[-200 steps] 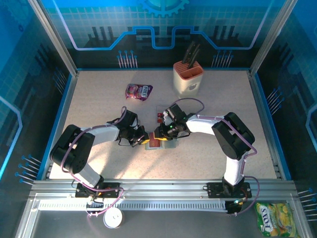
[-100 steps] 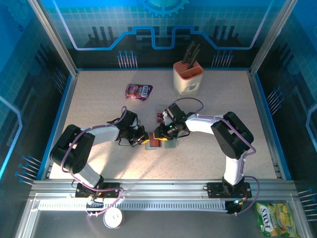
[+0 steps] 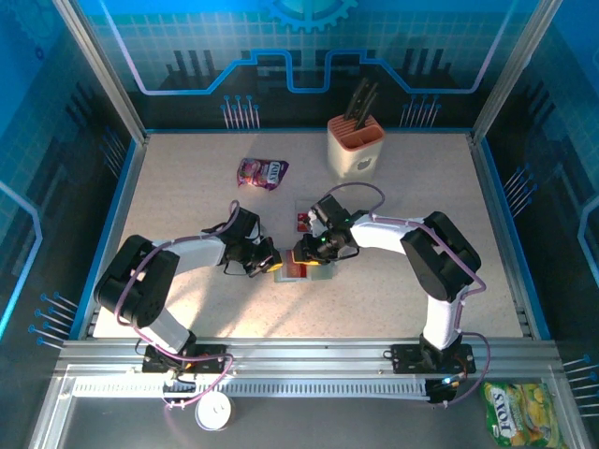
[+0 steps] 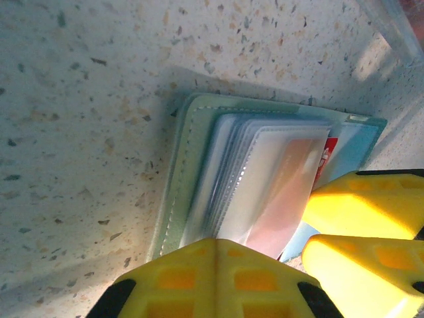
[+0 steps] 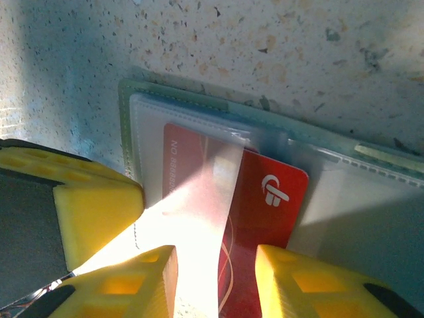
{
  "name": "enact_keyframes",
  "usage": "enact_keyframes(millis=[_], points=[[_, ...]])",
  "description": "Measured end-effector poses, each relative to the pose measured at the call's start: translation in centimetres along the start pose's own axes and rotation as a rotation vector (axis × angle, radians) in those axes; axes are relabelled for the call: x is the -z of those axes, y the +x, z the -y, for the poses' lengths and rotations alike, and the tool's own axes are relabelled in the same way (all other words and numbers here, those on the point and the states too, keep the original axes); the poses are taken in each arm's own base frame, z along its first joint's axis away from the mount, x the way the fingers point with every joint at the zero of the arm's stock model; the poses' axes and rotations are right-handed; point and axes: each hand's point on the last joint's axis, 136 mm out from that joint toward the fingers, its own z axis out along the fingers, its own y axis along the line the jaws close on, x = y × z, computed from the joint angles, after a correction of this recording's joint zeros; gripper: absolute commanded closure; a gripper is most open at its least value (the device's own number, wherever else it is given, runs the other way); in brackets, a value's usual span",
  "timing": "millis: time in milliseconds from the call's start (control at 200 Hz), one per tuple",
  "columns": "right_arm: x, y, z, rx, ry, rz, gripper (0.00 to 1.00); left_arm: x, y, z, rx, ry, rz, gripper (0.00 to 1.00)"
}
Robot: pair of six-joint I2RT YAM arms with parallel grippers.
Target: Take the credit cards out of the card holder
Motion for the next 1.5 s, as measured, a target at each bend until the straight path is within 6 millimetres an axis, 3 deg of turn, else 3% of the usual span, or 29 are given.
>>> enact_keyframes(millis=[530,875,1131,1501], points=[[0.8,-0.3,-0.4,0.014,0.006,0.018,0.62,0.1,0.2,0.0,0.008,-0.009,-0.008,0.99],[2.1,-0.2,-1.0,0.028,-0.008,0.048,0.62,0.0,0.5,2.5,-0.045,0.014,-0.016,1.00],[1.8,0.3,0.1,0.011,0.009,0.037,0.62,-1.1,0.8,1.5,-0.028,-0.020,-0.045,1.00],[1.6,0.6,0.7,-0.006,0.006,0.038,0.61,-1.1,0.8,1.4,-0.027,-0.022,-0.046,1.00]])
